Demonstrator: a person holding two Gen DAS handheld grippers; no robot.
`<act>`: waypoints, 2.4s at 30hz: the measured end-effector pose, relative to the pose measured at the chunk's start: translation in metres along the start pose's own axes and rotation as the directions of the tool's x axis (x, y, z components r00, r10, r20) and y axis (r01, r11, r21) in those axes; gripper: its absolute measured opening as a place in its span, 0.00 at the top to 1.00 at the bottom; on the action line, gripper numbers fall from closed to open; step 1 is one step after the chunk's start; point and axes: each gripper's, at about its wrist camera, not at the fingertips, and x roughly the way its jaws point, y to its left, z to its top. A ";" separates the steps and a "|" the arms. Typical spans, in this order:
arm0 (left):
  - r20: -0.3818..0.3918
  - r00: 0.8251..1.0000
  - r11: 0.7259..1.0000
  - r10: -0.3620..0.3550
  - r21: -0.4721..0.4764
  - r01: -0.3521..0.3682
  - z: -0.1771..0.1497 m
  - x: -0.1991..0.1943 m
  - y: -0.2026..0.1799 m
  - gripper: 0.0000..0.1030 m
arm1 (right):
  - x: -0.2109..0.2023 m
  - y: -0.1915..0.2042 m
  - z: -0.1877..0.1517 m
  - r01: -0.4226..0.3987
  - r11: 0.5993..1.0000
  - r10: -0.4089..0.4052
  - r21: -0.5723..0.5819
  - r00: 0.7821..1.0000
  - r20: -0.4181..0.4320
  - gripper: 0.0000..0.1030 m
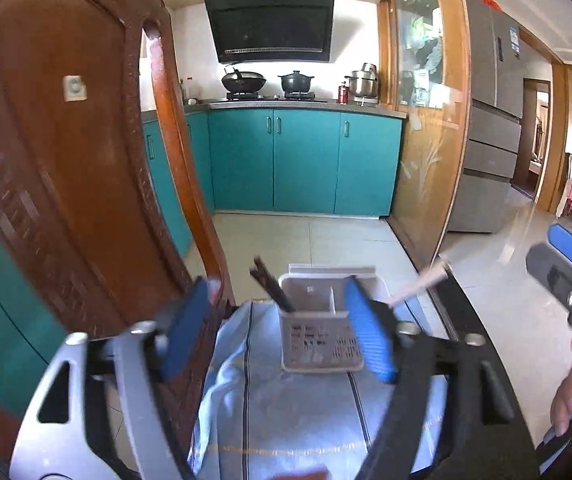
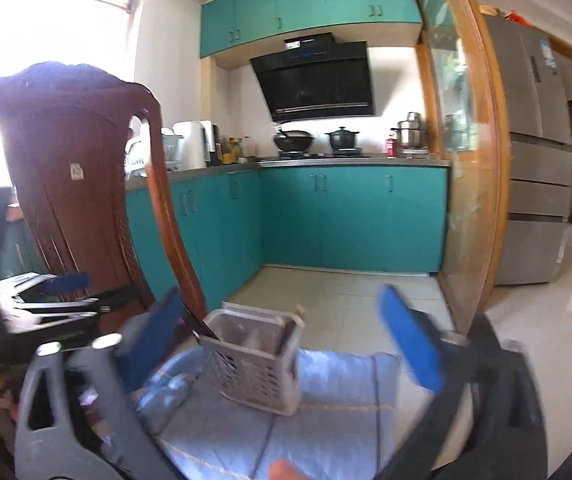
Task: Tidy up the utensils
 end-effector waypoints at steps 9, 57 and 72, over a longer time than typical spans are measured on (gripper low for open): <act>-0.010 0.999 0.999 0.032 0.036 -0.031 -0.049 -0.036 -0.004 0.04 | -0.025 0.004 -0.044 0.037 0.995 -0.042 -0.098 0.998 -0.043 0.02; 0.099 0.995 0.998 0.001 0.065 -0.008 -0.075 -0.077 -0.010 0.04 | -0.065 0.029 -0.042 -0.023 0.987 0.033 -0.160 0.998 0.056 0.02; 0.097 0.995 0.998 -0.006 0.061 0.000 -0.075 -0.078 -0.012 0.04 | -0.065 0.035 -0.042 -0.025 0.983 0.036 -0.181 0.998 0.060 0.02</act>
